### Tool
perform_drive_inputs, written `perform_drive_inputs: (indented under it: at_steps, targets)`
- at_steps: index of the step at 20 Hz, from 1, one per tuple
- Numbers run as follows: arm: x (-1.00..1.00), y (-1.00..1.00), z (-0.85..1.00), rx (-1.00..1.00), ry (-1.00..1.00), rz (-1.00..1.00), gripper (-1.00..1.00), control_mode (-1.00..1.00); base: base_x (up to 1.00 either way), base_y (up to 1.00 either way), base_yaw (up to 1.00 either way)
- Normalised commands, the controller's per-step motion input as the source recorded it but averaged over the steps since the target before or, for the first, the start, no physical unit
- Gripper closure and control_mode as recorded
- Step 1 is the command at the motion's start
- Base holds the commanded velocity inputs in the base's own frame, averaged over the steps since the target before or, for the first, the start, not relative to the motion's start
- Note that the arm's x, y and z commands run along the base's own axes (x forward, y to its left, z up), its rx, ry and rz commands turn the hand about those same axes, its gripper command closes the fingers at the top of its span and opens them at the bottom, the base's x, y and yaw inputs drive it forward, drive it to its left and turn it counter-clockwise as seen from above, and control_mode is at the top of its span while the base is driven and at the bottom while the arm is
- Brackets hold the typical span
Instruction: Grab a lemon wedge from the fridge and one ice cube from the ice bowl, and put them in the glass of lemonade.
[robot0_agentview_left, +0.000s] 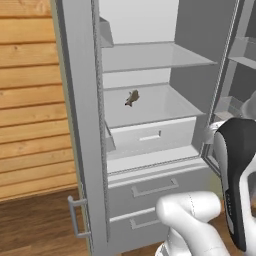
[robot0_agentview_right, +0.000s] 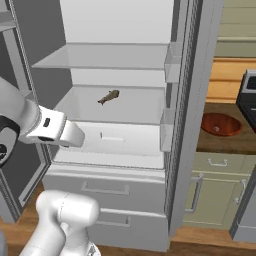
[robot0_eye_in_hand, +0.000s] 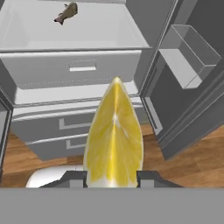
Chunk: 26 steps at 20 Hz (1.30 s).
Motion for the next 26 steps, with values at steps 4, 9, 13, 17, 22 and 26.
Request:
perform_drive_inputs:
  at_steps: [4,9,13,17,22,26]
  targets:
    - [0.0,0.0,0.0,0.0,0.0,0.0,1.0,1.0,-0.69,-0.91,-0.2]
    - [0.0,0.0,0.0,0.0,0.0,0.0,1.0,1.0,-0.22,-0.99,-0.25]
    - [0.0,0.0,0.0,0.0,0.0,0.0,1.0,1.0,0.32,-1.0,-0.06]
    - [0.0,0.0,0.0,0.0,0.0,0.0,1.0,1.0,0.46,-1.0,0.01]
    - [0.0,0.0,0.0,0.0,0.0,0.0,1.0,1.0,0.07,-1.0,0.05]
    - [0.0,0.0,0.0,0.0,0.0,0.0,1.0,1.0,0.01,-1.0,0.08]
